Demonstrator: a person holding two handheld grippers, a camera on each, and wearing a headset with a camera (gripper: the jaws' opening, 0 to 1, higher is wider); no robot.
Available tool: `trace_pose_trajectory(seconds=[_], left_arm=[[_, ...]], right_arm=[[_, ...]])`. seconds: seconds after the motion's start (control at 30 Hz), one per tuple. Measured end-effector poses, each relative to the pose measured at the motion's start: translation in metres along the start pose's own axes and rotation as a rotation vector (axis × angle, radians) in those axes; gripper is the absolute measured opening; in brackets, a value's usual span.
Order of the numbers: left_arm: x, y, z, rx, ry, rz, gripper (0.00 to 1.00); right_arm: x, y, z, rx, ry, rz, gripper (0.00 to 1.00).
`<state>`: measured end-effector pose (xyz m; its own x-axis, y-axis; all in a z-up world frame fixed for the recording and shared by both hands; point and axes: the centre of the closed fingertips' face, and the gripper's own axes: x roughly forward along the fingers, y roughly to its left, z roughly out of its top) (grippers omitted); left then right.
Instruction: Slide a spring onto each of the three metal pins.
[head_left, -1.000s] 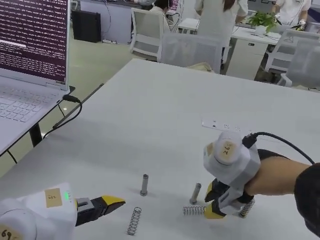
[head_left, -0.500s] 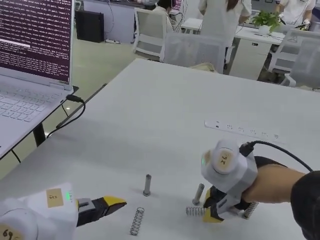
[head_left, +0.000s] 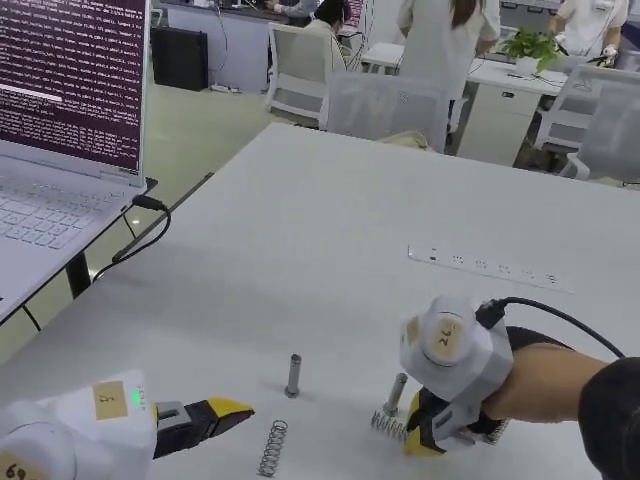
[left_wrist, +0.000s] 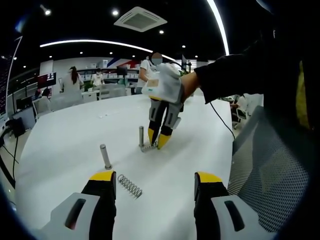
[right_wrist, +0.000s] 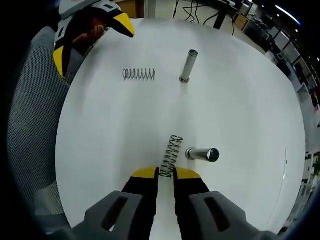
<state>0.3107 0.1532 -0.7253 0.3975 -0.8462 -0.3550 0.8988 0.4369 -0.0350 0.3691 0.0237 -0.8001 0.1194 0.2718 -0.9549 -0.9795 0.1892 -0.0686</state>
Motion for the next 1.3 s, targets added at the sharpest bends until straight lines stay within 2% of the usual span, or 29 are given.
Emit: trace_pose_trajectory(seconds=[0.23, 0.4, 0.67, 0.93, 1.3], left_arm=[[0.002, -0.002, 0.003, 0.009, -0.002, -0.008, 0.58], [0.007, -0.005, 0.008, 0.025, -0.004, -0.021, 0.56], [0.022, -0.015, 0.016, 0.063, -0.003, -0.069, 0.54], [0.035, -0.020, 0.019, 0.099, 0.012, -0.113, 0.51], [0.042, -0.028, 0.027, 0.129, 0.005, -0.150, 0.47]], right_arm=[[-0.012, 0.014, 0.006, -0.019, 0.002, 0.024, 0.09], [-0.022, 0.020, 0.009, -0.023, 0.001, 0.021, 0.09], [-0.035, 0.036, 0.016, -0.043, -0.002, 0.023, 0.08], [-0.045, 0.041, 0.021, -0.038, -0.019, 0.023, 0.08], [-0.073, 0.059, 0.046, -0.052, -0.079, 0.030, 0.08]])
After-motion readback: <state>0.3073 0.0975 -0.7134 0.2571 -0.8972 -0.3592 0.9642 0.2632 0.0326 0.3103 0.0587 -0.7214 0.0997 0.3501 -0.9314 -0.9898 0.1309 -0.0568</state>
